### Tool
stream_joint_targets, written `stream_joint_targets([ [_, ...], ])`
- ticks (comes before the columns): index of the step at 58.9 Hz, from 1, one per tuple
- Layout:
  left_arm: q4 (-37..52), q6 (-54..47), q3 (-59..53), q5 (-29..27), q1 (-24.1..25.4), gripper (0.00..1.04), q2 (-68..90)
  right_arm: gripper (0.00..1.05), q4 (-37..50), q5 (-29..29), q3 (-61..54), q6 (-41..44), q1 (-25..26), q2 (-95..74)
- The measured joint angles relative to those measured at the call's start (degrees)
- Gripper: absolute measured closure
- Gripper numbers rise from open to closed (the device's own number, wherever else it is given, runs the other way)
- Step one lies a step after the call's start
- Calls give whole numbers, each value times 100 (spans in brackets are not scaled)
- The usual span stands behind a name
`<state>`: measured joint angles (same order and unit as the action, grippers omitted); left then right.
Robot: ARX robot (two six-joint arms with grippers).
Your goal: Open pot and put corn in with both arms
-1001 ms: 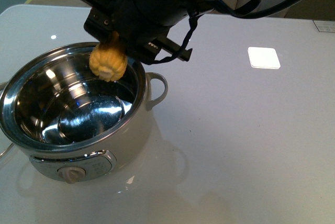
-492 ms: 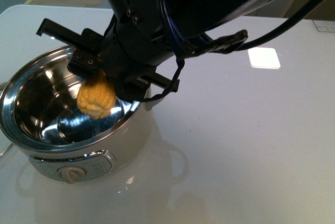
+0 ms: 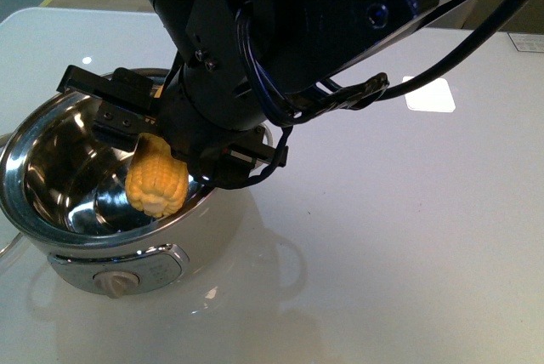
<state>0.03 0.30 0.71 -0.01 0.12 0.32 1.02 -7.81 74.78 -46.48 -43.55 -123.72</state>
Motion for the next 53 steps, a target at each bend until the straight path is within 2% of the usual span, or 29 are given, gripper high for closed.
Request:
stream_joint_targets([
  [6,0,0,0,0,0,7,0,18,31,-2,-44,0,0,2],
  [8,0,0,0,0,0,7,0,10,55,-20,-59,0,7,37],
  [10,0,0,0,0,0,7,0,8,72,-11,-87,-2,9,74],
  [27,0,-2,0,0,0,7,0,9,903,240,-1244,-39,562,1279],
  [38,0,0,0,0,0,7,0,9,1180,426,-2236,57,1281,2566],
  [53,0,0,0,0,0,7,0,9,1036,553,-3499,898,2396,4395],
])
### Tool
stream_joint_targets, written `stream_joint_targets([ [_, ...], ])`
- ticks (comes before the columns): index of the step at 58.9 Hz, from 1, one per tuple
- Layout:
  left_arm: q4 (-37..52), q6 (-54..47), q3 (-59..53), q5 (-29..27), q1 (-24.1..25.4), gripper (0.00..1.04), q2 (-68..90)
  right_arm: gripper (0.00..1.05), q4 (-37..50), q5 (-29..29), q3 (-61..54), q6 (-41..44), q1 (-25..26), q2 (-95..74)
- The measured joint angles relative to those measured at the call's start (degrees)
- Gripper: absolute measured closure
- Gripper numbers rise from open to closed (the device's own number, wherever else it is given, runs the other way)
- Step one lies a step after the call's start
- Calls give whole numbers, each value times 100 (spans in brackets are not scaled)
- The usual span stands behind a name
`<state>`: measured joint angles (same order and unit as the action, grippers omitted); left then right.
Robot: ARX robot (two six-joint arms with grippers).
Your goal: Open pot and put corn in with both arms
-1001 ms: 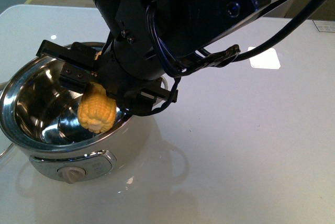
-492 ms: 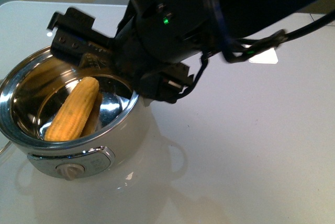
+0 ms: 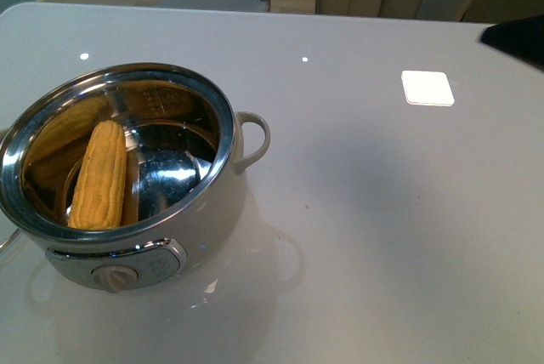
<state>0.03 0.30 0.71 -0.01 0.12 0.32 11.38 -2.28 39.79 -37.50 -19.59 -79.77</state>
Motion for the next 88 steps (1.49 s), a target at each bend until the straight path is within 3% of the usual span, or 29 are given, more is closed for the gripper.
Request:
stream_joint_targets([
  [10,0,-2,0,0,0,7,0,9,-463,-15,-876,901,710,1609],
  [21,0,-2,0,0,0,7,0,9,-503,-9,-984,1211,800,1926],
  [23,0,-2,0,2,0,7,0,12,-109,223,-1115,1403,761,1864],
  [27,0,-2,0,0,0,7,0,24,1541,1126,-1744,2227,739,1862],
  [33,0,-2,0,-2,0,7,0,41,2900,1250,-2367,3119,879,2107],
  [40,0,-2,0,0,0,7,0,69,2999,1045,-2839,3563,1128,2673],
  [52,0,-2,0,0,0,7,0,103,2741,793,-3254,3698,1364,3320],
  [65,0,0,0,-2,0,7,0,103,2299,282,-3565,3716,1923,4061],
  [88,0,-2,0,0,0,7,0,103,1558,234,-3877,3718,1941,5248],
])
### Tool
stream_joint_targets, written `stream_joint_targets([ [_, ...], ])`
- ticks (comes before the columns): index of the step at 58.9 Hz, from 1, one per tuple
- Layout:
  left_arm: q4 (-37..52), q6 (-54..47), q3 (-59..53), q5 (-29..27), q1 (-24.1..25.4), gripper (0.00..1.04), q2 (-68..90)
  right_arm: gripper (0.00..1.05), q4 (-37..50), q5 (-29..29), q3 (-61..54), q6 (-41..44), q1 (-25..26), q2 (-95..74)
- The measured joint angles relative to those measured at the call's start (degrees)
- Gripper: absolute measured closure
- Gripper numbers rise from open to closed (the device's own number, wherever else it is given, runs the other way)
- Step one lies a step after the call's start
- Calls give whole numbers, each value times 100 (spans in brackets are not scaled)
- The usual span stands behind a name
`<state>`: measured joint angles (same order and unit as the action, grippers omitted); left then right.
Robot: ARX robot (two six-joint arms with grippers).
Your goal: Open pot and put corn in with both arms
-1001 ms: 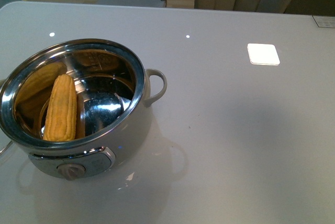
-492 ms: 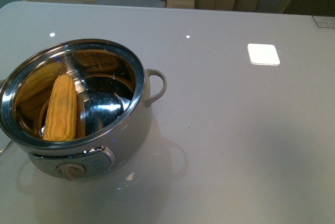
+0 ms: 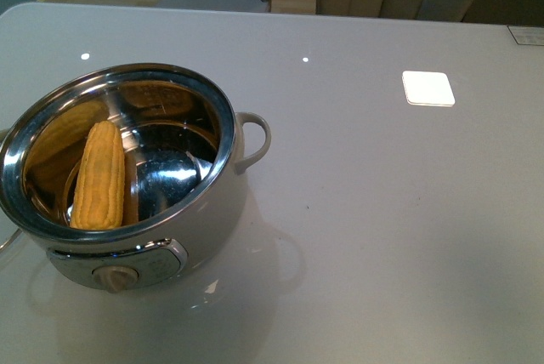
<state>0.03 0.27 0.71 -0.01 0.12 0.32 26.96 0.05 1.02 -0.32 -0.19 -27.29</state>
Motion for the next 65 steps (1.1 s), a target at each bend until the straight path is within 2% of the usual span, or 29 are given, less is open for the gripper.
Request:
stream_joint_targets([
  [14,0,0,0,0,0,7,0,103,-763,0,0,0,0,800],
  [45,0,0,0,0,0,7,0,103,-1679,2,0,0,0,1711],
  [51,-2,0,0,-2,0,7,0,103,-2605,4,0,0,0,2483],
  [65,-2,0,0,0,0,7,0,103,-2684,4,0,0,0,2686],
])
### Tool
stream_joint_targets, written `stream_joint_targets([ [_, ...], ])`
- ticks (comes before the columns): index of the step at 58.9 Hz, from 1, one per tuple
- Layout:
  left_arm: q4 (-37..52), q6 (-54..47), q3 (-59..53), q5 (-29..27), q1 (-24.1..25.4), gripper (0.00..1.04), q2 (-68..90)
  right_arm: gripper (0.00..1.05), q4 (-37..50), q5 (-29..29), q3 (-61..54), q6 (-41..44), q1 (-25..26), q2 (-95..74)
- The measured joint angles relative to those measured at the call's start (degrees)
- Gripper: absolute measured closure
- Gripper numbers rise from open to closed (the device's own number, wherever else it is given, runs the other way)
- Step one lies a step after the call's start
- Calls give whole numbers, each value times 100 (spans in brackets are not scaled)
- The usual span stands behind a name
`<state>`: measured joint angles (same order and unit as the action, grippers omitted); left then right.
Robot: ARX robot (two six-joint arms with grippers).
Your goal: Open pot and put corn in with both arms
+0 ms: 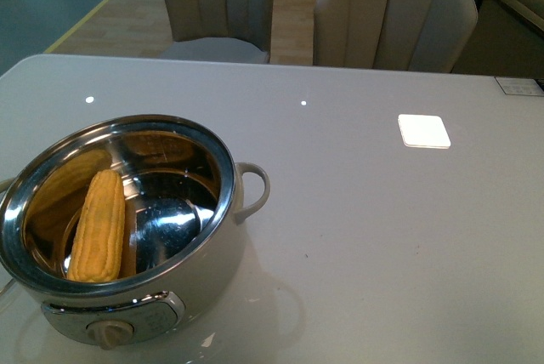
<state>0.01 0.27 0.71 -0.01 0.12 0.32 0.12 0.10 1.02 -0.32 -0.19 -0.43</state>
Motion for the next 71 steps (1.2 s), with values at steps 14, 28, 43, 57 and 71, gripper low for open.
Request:
stream_joint_targets([
  [14,2,0,0,0,0,7,0,85,-2,0,0,7,0,9],
  [28,2,2,0,0,0,7,0,41,-2,0,0,7,0,11],
  [43,2,0,0,-2,0,7,0,9,-2,0,0,4,0,11],
  [57,2,0,0,0,0,7,0,9,-2,0,0,4,0,9],
  [71,0,0,0,0,0,7,0,9,-2,0,0,4,0,11],
])
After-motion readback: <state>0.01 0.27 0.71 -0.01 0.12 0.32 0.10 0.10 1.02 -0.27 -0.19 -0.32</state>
